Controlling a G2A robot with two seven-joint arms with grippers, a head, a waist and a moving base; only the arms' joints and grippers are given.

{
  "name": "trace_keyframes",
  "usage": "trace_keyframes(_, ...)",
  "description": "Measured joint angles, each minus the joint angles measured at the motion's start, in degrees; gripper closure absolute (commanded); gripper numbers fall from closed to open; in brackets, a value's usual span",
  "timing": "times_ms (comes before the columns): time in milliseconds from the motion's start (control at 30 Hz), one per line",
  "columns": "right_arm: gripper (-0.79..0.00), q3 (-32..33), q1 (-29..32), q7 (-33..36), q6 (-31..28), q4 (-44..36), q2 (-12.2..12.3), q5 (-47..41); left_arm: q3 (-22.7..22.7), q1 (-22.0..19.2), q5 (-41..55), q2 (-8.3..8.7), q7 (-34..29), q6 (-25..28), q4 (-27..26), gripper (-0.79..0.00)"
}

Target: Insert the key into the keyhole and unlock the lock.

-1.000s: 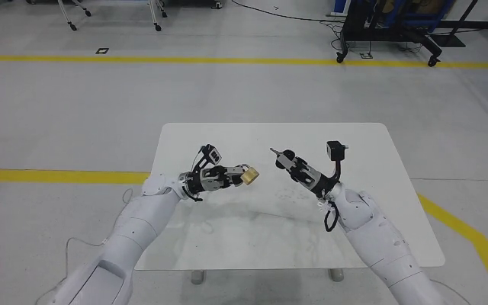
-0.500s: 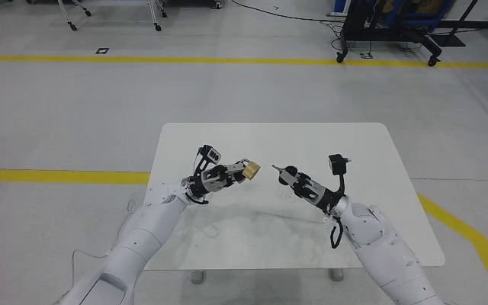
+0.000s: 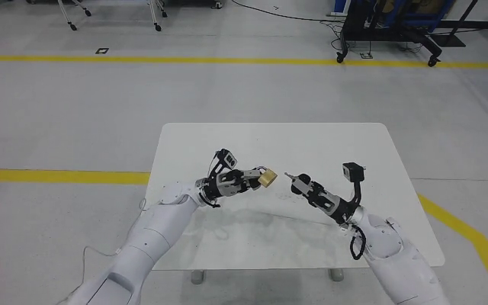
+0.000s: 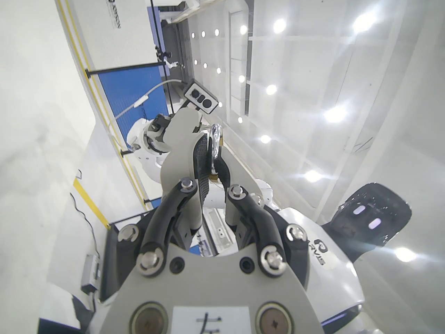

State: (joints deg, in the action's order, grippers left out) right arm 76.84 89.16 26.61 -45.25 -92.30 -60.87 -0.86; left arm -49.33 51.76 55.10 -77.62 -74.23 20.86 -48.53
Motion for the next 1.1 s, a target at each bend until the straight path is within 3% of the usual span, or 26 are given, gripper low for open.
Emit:
trace_keyframes(367,0.000,-1.81,1.13,1.60,2.19,-1.72,0.03,-2.56,-0.06,0.04,0.01,0.02,0.05,1.62,-0.03,0.000)
trace_keyframes(433,0.000,-2.16,2.06,7.63,7.30,-4.69,0.67,-10.14,-0.06,0.04,0.01,0.02,0.05,1.62,-0.03,0.000)
trace_keyframes(533,0.000,2.40,4.44,15.16,15.42,-9.42,1.67,-20.30,-0.03,0.36,-0.59,0.04,0.82,1.22,-0.16,0.000)
trace_keyframes(600,0.000,4.67,5.99,16.71,20.02,-12.15,2.08,-22.23,-0.05,0.89,-2.38,0.12,4.13,0.34,-0.62,0.000)
trace_keyframes(700,0.000,7.01,8.52,16.52,27.81,-15.88,2.50,-22.36,-0.44,1.31,-3.14,0.06,8.73,-1.62,-1.77,0.000)
trace_keyframes(867,0.000,8.91,11.15,14.66,41.78,-19.63,2.90,-22.32,-0.47,1.57,-4.23,-0.14,10.43,-3.87,-2.11,0.000)
trace_keyframes(1100,0.000,6.62,8.96,9.35,48.26,-18.97,2.48,-21.44,-0.11,1.51,-7.13,-0.51,11.52,-3.43,-2.23,0.000)
